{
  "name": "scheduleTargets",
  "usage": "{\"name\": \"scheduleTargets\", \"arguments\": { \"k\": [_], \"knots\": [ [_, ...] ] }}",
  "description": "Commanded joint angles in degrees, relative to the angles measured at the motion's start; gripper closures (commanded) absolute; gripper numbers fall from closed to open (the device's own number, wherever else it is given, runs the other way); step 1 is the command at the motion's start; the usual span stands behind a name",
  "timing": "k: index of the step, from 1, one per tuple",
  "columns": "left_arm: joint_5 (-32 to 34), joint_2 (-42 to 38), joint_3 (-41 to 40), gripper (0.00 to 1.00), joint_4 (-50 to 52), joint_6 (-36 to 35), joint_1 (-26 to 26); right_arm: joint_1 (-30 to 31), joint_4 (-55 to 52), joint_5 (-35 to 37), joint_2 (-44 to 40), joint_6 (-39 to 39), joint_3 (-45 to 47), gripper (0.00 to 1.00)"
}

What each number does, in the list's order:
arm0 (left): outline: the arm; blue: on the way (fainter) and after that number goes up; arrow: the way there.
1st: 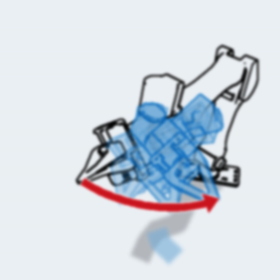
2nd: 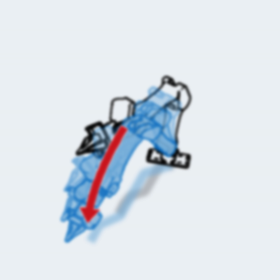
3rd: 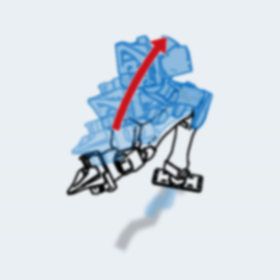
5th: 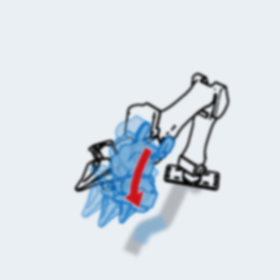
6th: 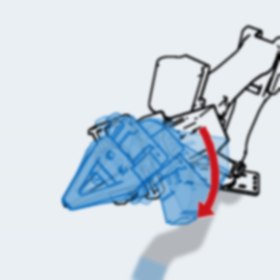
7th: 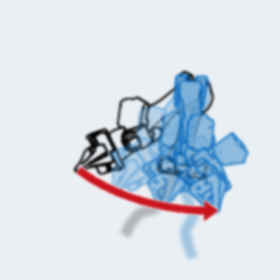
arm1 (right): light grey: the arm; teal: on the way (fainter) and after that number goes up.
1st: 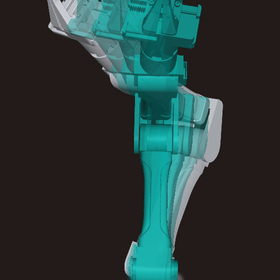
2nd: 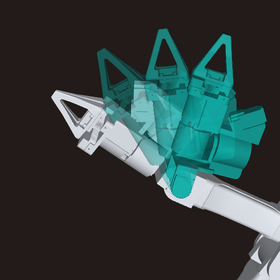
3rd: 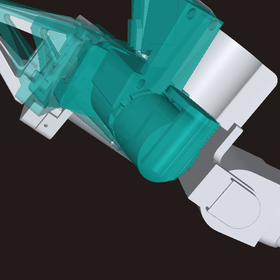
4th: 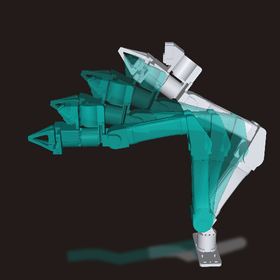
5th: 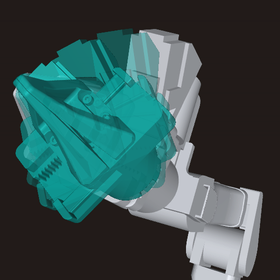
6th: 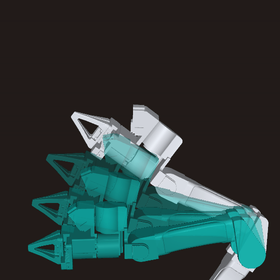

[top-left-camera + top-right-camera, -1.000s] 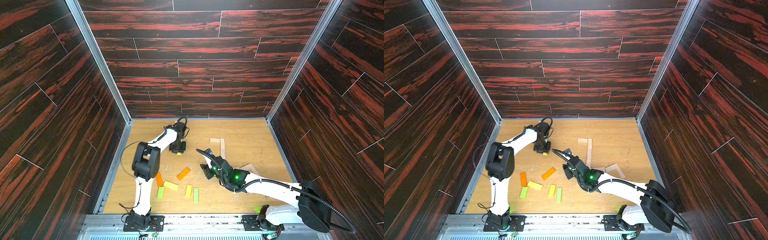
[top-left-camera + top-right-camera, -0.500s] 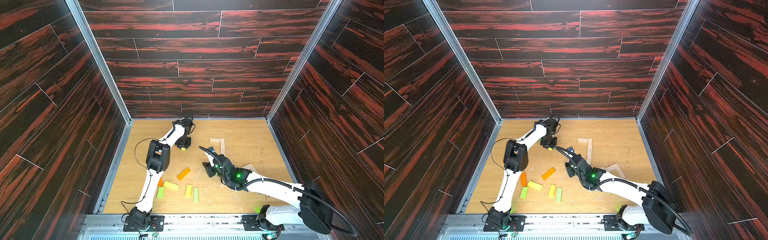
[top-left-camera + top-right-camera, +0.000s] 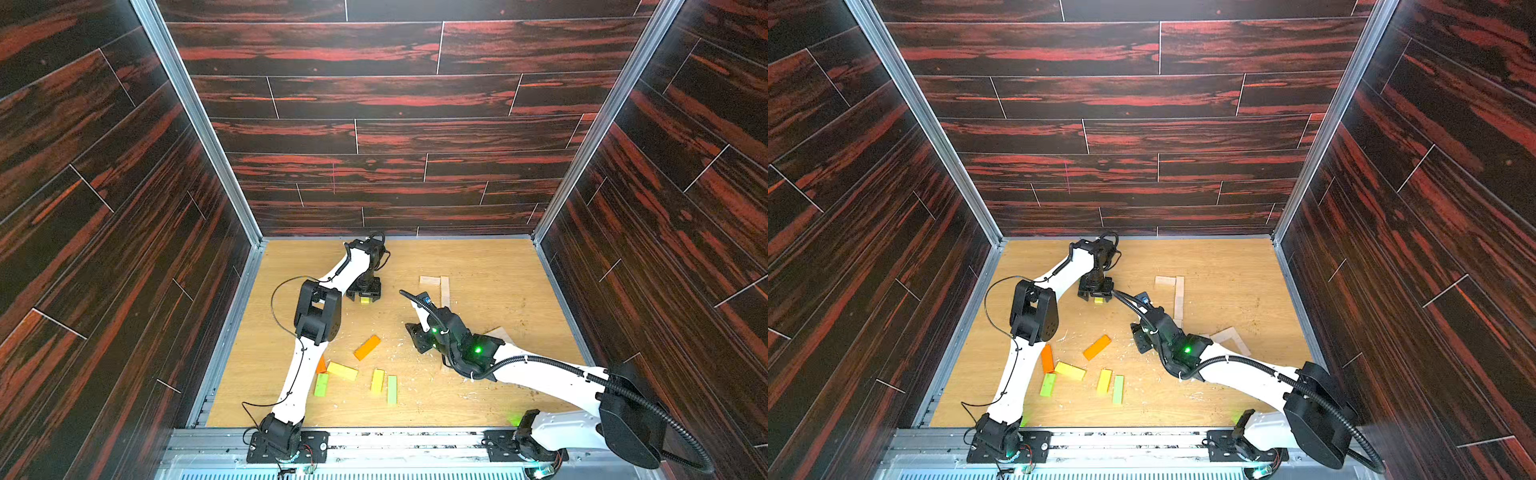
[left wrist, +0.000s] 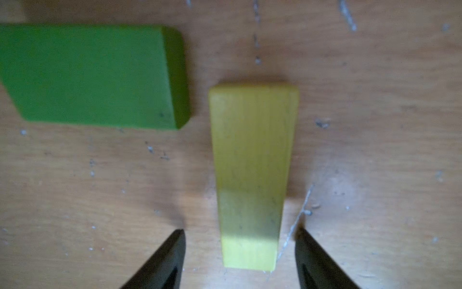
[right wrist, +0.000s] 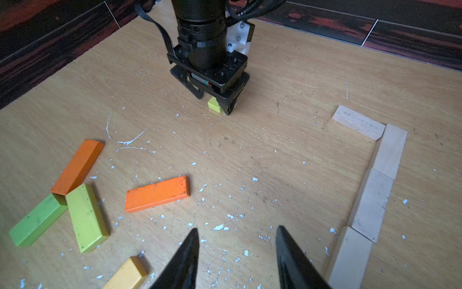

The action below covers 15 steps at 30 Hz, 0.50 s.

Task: Assemble a giraffe with building blocks
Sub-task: Assemble the building block at the center of the board.

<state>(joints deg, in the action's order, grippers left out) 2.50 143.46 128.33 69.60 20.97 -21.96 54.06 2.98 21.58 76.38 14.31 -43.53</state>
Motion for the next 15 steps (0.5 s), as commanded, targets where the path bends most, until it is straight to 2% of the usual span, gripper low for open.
{"name": "scheduleTargets", "arguments": {
  "k": [1,3,6,15],
  "knots": [
    [0.1,-1.7,-0.4,0.43,0.5,-0.2,0.3,-0.2,0.4,-0.5,-1.8,0.6,0.7,0.5],
    [-0.7,-0.9,0.9,0.5,1.8,-0.2,0.3,-0.2,0.4,-0.5,-1.8,0.6,0.7,0.5],
    [-0.8,-0.5,1.4,0.56,2.2,-0.2,0.3,-0.3,0.4,-0.6,-1.8,0.8,0.8,0.5],
    [1.2,0.6,3.0,0.64,1.6,0.0,1.4,-0.3,0.7,-1.2,-1.3,1.3,0.7,0.5]
  ]
}}
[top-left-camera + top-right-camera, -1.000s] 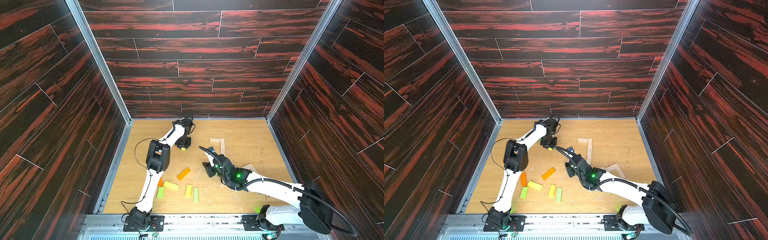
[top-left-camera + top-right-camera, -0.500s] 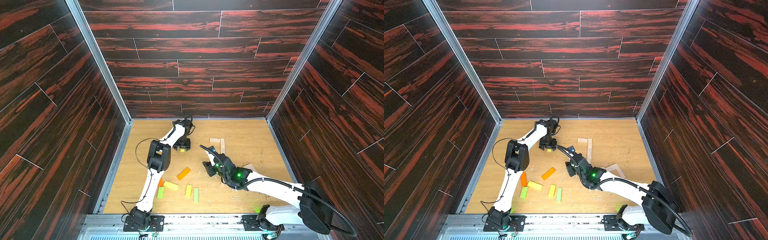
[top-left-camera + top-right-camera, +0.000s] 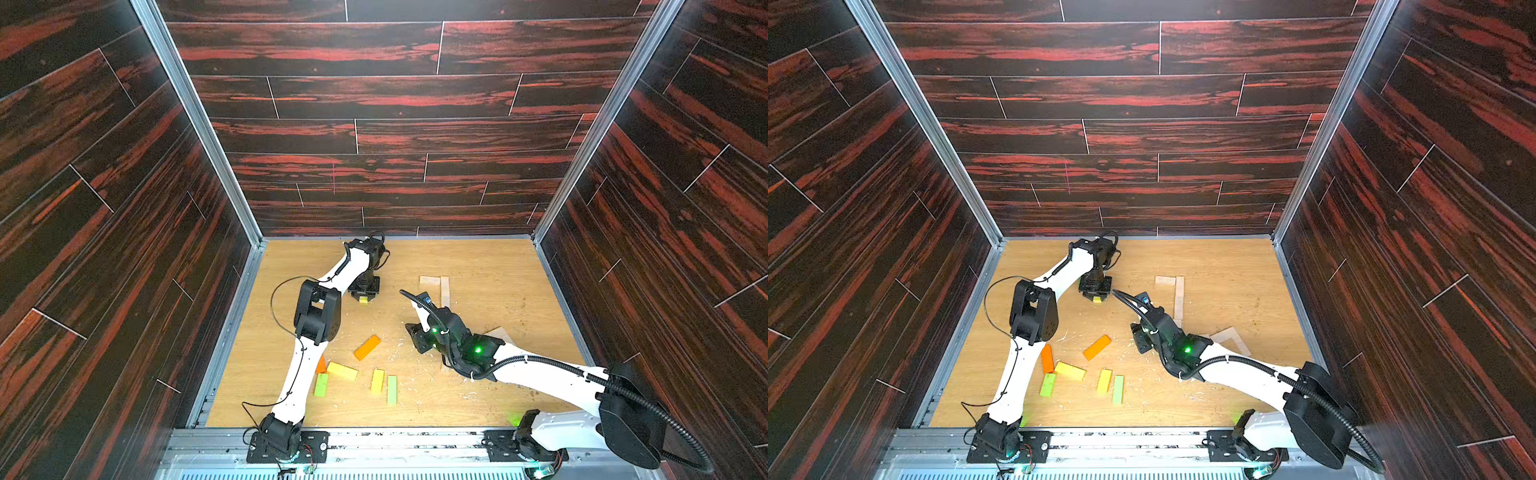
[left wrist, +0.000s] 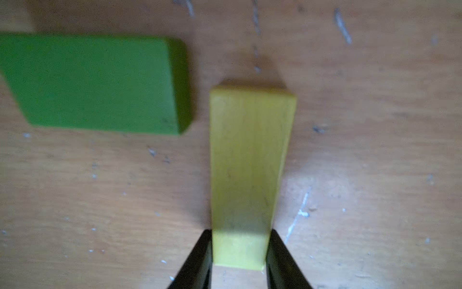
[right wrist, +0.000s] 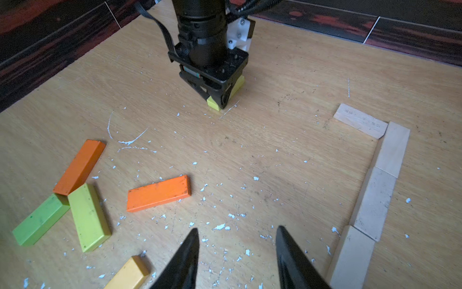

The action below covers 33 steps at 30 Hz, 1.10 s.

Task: Assemble a giraffe with building blocks
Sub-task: Assemble the building block at the center of the board.

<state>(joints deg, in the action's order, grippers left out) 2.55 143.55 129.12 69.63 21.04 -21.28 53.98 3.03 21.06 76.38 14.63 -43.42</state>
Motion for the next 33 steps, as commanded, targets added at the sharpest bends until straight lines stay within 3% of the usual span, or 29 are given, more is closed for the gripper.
{"name": "scheduleTargets", "arguments": {
  "k": [1,15,24,33],
  "knots": [
    [1.0,0.9,2.8,0.65,1.9,-0.1,0.8,-0.2,0.7,-0.7,-1.3,0.9,0.6,0.5],
    [-0.9,4.0,6.5,0.66,2.9,-0.3,0.9,-0.3,0.9,-1.0,-0.3,1.3,0.5,0.5],
    [0.2,3.1,6.1,0.54,3.2,-0.2,1.0,-0.4,1.0,-1.4,-0.2,1.4,0.6,0.5],
    [-0.2,3.5,6.7,0.63,3.0,0.2,0.8,-0.5,1.2,-2.1,0.0,1.7,0.6,0.5]
  ]
}}
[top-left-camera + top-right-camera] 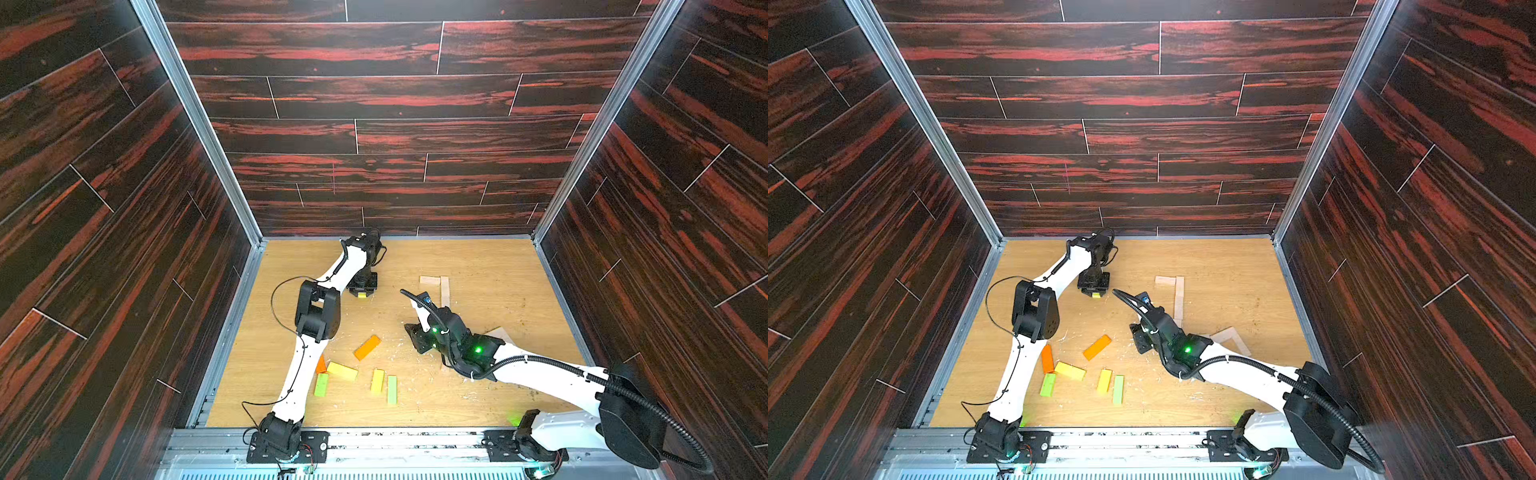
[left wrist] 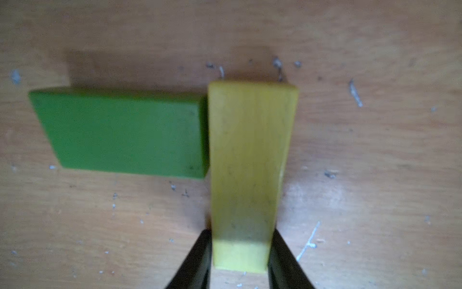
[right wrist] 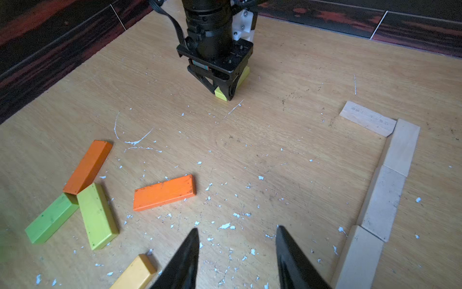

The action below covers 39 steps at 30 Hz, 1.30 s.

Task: Assemble a giraffe with building blocks
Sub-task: Assemble the building block at the center of the board.

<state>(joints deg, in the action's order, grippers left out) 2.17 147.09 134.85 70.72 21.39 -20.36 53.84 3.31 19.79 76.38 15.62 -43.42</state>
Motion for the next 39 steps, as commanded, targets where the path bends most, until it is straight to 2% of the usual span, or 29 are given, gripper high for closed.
{"name": "scheduleTargets", "arguments": {
  "k": [1,11,39],
  "knots": [
    [0.0,0.0,0.9,0.64,2.0,-0.2,-0.1,-0.3,0.8,-1.0,0.1,0.7,0.5,0.5],
    [0.1,-0.6,0.2,0.68,2.4,-0.1,-0.1,-0.3,0.7,-1.4,0.5,0.8,0.2,0.5],
    [1.6,-2.8,-1.9,0.7,3.2,1.4,0.0,-0.3,0.6,-1.6,-0.4,1.1,0.6,0.5]
  ]
}}
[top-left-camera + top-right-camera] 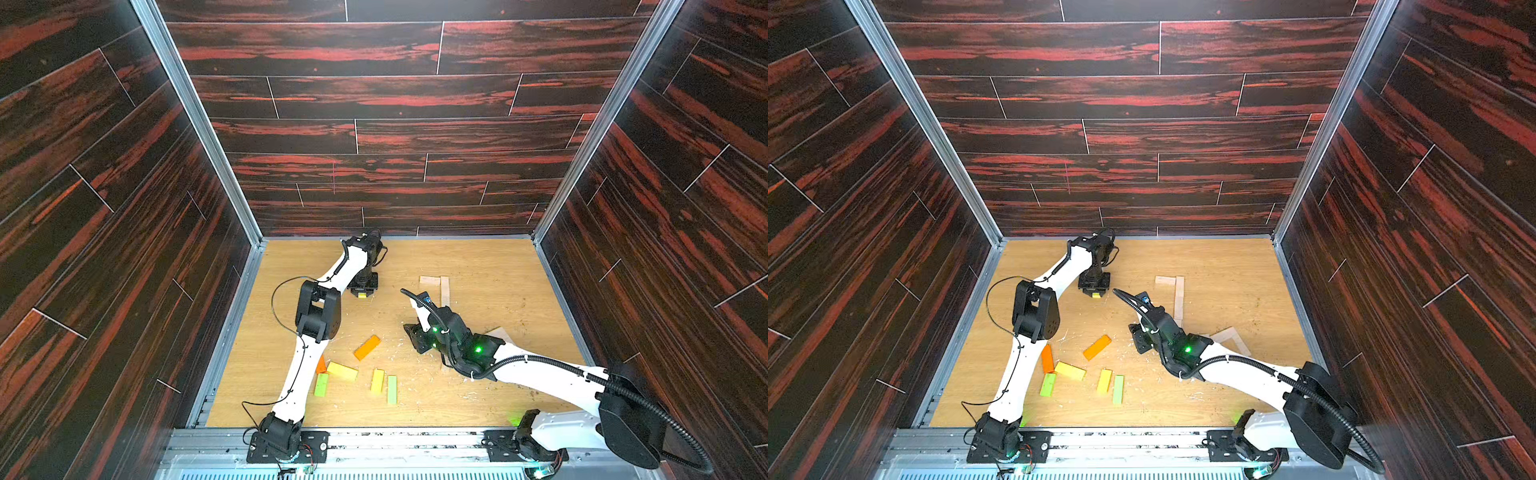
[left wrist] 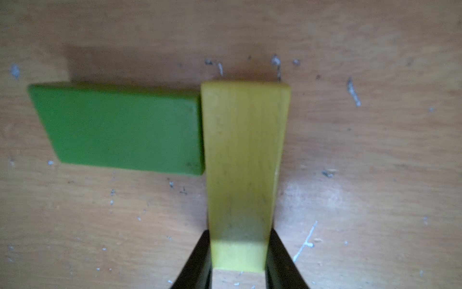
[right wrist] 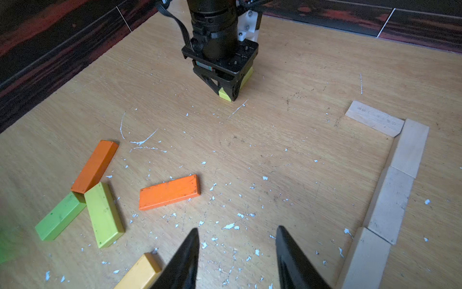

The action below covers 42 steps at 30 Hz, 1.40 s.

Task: Assemble a giraffe with building blocks
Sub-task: Assemble the building block at the center of the board, then pick up the building block from the center of the board.

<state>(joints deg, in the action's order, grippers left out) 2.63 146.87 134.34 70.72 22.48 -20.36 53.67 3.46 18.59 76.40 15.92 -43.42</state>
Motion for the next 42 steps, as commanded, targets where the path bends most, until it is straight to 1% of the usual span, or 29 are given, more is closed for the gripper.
{"name": "scheduleTargets", "arguments": {
  "k": [1,4,10,13,15,17,19,22,24,27,31,34,37,40,42],
  "knots": [
    [1.2,-2.6,-1.5,0.7,3.2,0.4,0.1,-0.1,0.4,-0.4,-0.4,0.9,0.7,0.5],
    [1.2,-2.8,-1.5,0.68,3.2,0.5,0.0,-0.1,0.4,-0.4,-0.6,0.8,0.7,0.5],
    [1.2,-3.2,-1.9,0.56,2.7,0.6,0.0,-0.1,0.4,-0.4,-0.5,0.9,0.6,0.5],
    [0.9,-3.6,-2.0,0.47,2.6,0.6,0.0,-0.1,0.3,-0.4,-0.4,0.9,0.5,0.5],
    [0.3,-4.1,-2.3,0.35,2.4,0.3,0.0,-0.1,0.3,-0.4,-0.4,1.0,0.5,0.5],
    [-0.5,-5.4,-2.6,0.27,1.8,-0.1,-0.1,-0.1,0.2,-0.4,-0.4,1.0,0.4,0.49],
    [-0.9,-7.3,-2.9,0.23,1.5,-0.4,-0.1,-0.1,-0.1,-0.4,-0.5,1.1,0.4,0.5],
    [-0.7,-11.3,-3.2,0.2,1.5,-1.0,-0.5,-0.1,-0.5,-0.3,-0.9,1.0,0.1,0.5],
    [-0.6,-15.1,-5.3,0.19,1.4,-1.6,-1.1,-0.1,-0.9,-0.2,-1.2,1.0,-0.2,0.5],
    [-0.5,-23.0,-15.7,0.19,-1.4,-2.7,-2.3,-0.1,-1.3,0.0,-1.8,1.1,-0.3,0.5],
    [-2.6,-35.4,-35.8,0.2,-8.3,-5.1,-3.9,-0.1,-1.3,0.3,-2.8,1.6,0.0,0.5],
    [-5.7,-42.3,-48.5,0.21,-11.2,-6.8,-5.3,-0.1,-1.5,0.3,-3.5,1.7,0.1,0.5],
    [-8.7,-47.6,-58.1,0.22,-15.1,-7.5,-7.5,0.0,-2.3,0.3,-4.3,2.0,0.1,0.5],
    [-10.5,-50.5,-64.3,0.22,-18.9,-6.9,-9.4,0.4,-1.7,-2.3,-5.2,3.6,1.3,0.5],
    [-10.7,-50.9,-66.6,0.22,-20.6,-6.4,-9.8,1.3,-1.9,-2.7,-5.1,4.6,1.8,0.5]
  ]
}}
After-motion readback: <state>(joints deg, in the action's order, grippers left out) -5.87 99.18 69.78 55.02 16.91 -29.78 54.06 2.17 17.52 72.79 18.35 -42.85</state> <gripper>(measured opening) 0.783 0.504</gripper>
